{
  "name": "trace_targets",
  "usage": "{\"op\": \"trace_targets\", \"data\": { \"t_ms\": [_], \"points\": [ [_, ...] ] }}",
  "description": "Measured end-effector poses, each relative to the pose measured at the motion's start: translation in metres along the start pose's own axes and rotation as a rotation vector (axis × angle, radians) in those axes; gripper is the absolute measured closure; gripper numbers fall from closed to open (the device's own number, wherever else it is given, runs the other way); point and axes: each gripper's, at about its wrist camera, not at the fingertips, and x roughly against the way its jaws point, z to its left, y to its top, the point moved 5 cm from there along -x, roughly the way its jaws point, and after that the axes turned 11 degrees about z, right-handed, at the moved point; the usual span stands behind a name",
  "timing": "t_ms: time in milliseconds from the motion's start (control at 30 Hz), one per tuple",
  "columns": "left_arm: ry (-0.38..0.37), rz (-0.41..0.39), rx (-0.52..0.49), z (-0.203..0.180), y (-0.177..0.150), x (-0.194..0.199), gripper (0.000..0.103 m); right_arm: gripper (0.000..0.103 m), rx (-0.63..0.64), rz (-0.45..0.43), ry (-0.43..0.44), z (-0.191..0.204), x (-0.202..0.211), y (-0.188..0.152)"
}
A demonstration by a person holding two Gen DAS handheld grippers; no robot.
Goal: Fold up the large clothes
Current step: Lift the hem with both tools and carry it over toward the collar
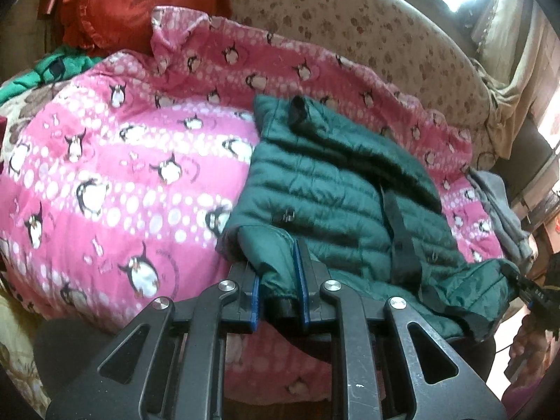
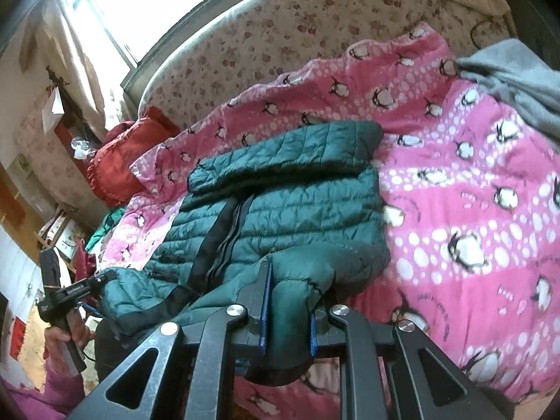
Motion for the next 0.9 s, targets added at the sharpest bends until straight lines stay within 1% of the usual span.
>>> {"op": "trace_targets", "data": {
  "t_ms": [200, 367, 567, 733, 900],
  "points": [
    [0.029, -0.048, -0.020, -0.011, 0.030, 0.001, 0.087, 0.088, 0.009, -0.012, -0.030, -0.002, -0.006, 0.025],
    [0.052, -0.073, -0.038, -0.020, 0.054, -0.002, 0.087, 0.088, 0.017, -0.012, -0.059, -0.005, -0.014, 0.045],
    [0.076, -0.080, -0.050, -0.028, 0.080, -0.013, 0.087, 0.088, 0.022, -0.006, -0.088, -0.011, -0.025, 0.068],
    [0.088, -0.084, -0.044, -0.031, 0.096, -0.022, 0.087, 0.088, 0.048, 0.008, -0.127, -0.011, -0.035, 0.085],
    [0.102, -0.078, -0.045, -0.032, 0.108, -0.030, 0.087, 0.088, 0.059, 0.010, -0.142, -0.012, -0.042, 0.098]
  ]
}}
